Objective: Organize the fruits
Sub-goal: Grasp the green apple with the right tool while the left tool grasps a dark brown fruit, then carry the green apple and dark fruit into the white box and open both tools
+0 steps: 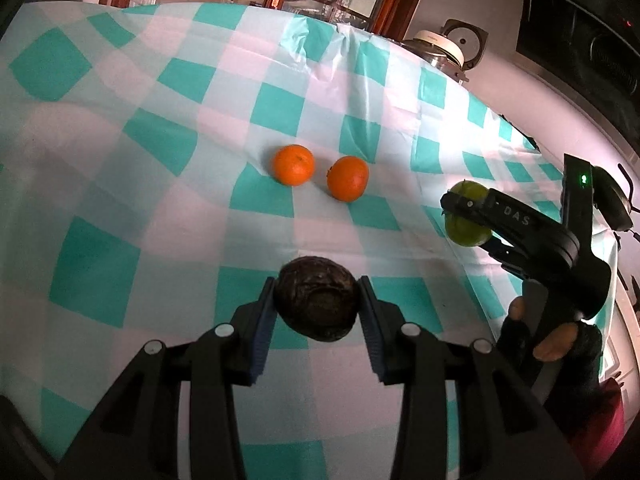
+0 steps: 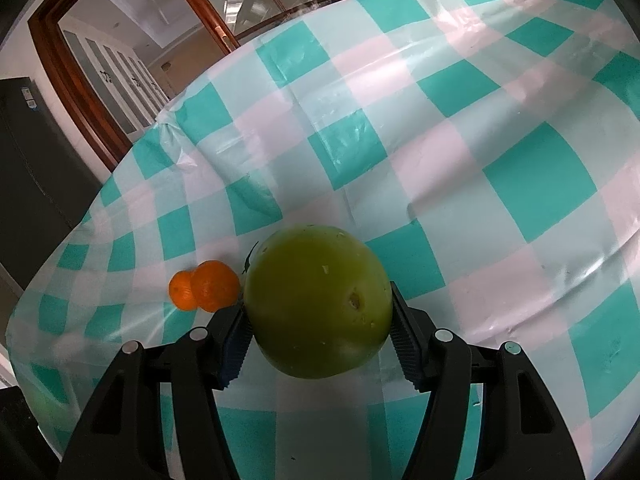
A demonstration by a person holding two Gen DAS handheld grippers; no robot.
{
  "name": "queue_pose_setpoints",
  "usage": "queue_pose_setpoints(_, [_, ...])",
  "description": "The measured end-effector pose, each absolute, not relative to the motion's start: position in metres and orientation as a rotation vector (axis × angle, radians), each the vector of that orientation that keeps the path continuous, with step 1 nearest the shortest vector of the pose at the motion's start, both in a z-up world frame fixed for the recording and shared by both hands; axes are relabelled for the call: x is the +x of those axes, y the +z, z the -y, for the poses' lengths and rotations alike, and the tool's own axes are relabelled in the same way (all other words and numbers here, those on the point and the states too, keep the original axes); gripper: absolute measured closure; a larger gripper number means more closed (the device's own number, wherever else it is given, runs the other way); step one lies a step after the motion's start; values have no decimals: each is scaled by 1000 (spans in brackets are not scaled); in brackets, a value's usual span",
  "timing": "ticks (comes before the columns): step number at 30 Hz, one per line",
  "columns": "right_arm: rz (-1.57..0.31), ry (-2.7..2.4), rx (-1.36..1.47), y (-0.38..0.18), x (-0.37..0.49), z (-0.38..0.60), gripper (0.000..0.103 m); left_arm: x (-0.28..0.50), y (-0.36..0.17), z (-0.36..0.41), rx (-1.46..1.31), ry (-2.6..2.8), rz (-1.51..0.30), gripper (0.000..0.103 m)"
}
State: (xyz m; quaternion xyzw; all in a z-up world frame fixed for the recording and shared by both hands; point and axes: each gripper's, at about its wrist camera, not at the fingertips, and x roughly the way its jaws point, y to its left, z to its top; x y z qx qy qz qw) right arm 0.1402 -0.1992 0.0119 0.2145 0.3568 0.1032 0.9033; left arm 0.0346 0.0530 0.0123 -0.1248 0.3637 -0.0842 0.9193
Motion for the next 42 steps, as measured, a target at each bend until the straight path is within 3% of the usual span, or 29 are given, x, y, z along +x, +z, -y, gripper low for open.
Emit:
queue_pose_setpoints(6, [-773,198,460,15,119,201,42,27,18,-49,-228,-184,-722,63])
queue_pose_setpoints(13, [-753,154,390,34,-10,220,42,-20,24,-26,-172,-246,-717,63])
queue_pose_setpoints(25, [-700,41,343,39,-203,319,42,-129,33,88,24,-472,-710,63])
queue_pose_setpoints(42, [-695,-208,441,-12,-340,440,42,-210,19,237,350,-742,-743,63])
